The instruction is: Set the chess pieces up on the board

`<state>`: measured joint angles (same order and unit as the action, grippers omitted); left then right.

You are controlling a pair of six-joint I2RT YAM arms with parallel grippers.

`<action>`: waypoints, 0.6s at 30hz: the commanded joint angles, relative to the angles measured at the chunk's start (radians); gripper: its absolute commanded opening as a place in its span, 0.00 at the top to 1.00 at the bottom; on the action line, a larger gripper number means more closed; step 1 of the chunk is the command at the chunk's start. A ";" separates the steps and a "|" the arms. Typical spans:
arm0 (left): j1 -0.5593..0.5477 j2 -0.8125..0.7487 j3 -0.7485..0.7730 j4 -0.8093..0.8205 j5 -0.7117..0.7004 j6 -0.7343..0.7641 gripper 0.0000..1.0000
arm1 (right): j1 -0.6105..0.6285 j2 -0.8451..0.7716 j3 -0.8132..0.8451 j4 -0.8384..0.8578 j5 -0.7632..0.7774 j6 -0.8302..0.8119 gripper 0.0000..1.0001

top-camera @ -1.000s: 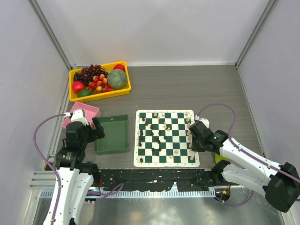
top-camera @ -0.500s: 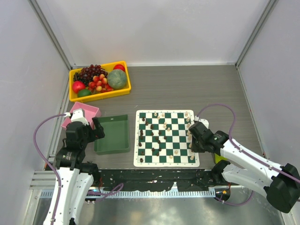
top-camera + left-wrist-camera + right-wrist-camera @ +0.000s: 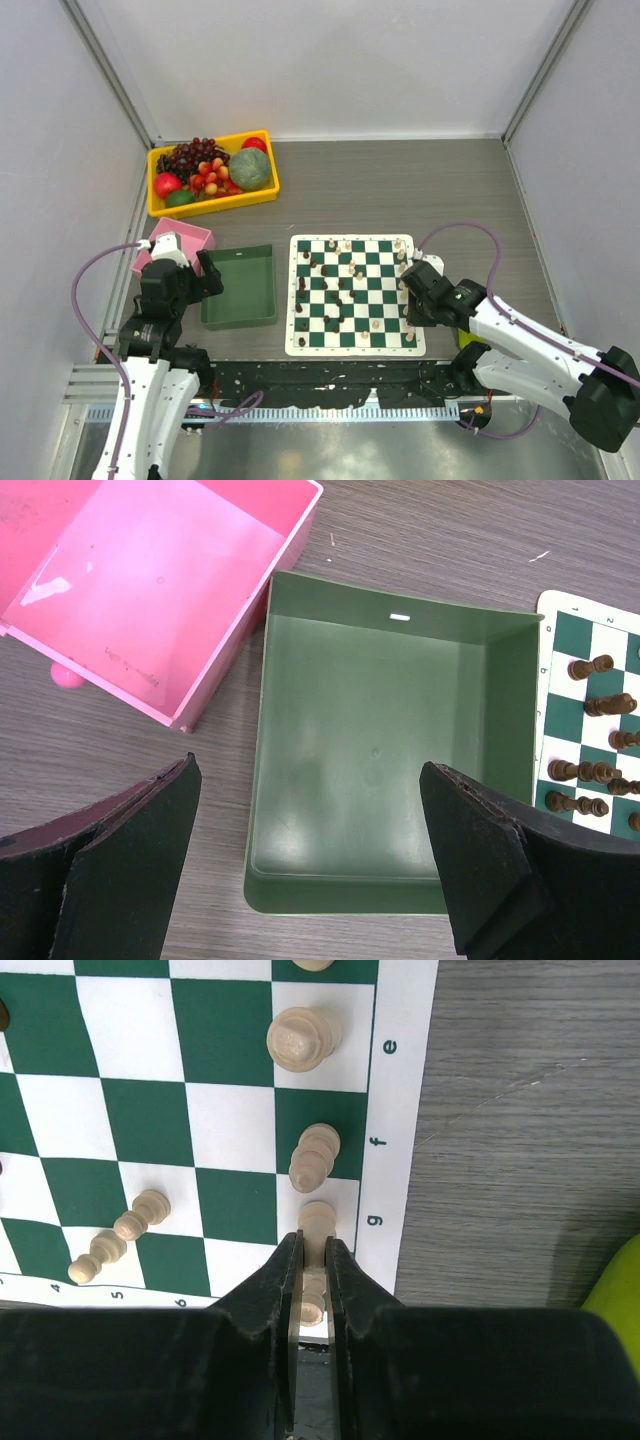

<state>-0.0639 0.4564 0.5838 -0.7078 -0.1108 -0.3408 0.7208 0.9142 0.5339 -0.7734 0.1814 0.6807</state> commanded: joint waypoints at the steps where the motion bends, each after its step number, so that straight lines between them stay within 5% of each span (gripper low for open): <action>1: 0.003 0.005 0.010 0.036 0.007 -0.007 0.01 | 0.008 0.005 0.017 0.011 0.012 0.011 0.79; 18: 0.001 0.001 0.010 0.036 0.003 -0.007 0.01 | 0.011 -0.067 0.176 -0.056 0.055 -0.024 0.57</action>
<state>-0.0639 0.4564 0.5838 -0.7078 -0.1108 -0.3408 0.7246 0.8757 0.6170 -0.8154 0.1993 0.6750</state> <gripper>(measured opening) 0.991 0.411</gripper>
